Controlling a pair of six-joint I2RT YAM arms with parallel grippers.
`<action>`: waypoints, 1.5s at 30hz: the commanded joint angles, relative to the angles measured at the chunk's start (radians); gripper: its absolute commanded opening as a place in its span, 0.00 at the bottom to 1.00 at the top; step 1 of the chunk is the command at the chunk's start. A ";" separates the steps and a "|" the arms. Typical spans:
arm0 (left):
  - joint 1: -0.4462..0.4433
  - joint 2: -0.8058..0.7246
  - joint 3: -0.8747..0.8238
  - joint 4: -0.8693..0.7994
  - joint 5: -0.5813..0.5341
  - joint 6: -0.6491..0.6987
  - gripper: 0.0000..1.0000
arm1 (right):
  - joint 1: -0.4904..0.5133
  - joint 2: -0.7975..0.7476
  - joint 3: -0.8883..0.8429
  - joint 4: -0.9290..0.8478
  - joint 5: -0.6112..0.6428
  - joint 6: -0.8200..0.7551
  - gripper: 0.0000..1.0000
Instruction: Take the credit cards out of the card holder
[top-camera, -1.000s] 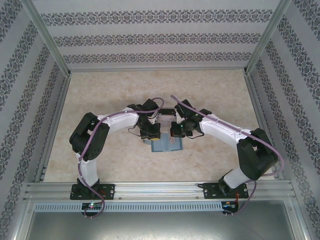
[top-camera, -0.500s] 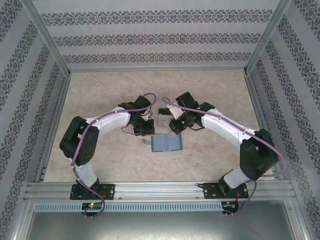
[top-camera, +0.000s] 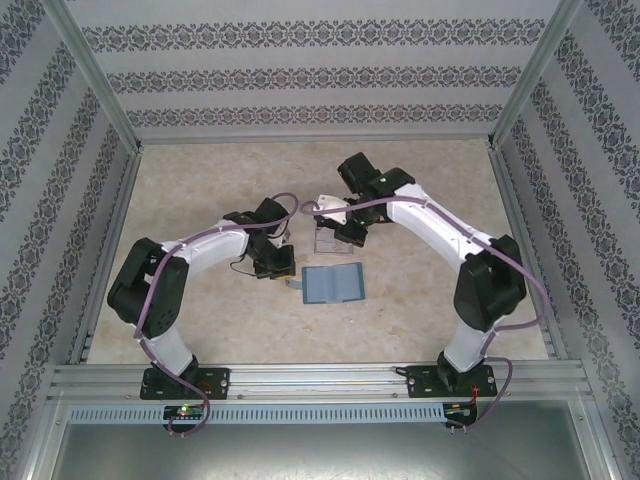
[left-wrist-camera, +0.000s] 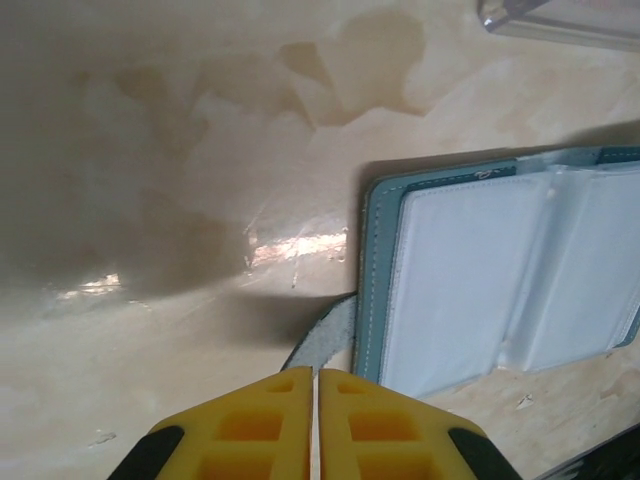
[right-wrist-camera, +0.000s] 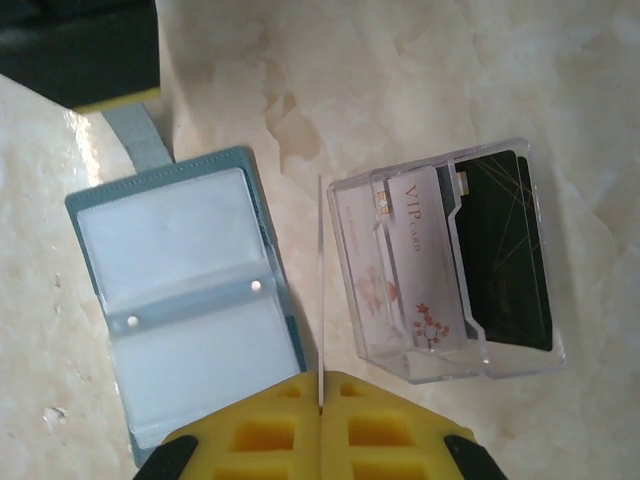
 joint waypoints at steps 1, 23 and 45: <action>0.021 -0.048 -0.019 -0.015 -0.020 0.004 0.11 | -0.018 0.079 0.112 -0.153 0.018 -0.153 0.00; 0.044 -0.053 -0.064 0.010 -0.035 -0.035 0.12 | -0.059 0.469 0.604 -0.455 0.024 -0.318 0.00; 0.058 -0.084 -0.103 0.027 -0.036 -0.047 0.12 | -0.047 0.592 0.658 -0.495 -0.008 -0.324 0.02</action>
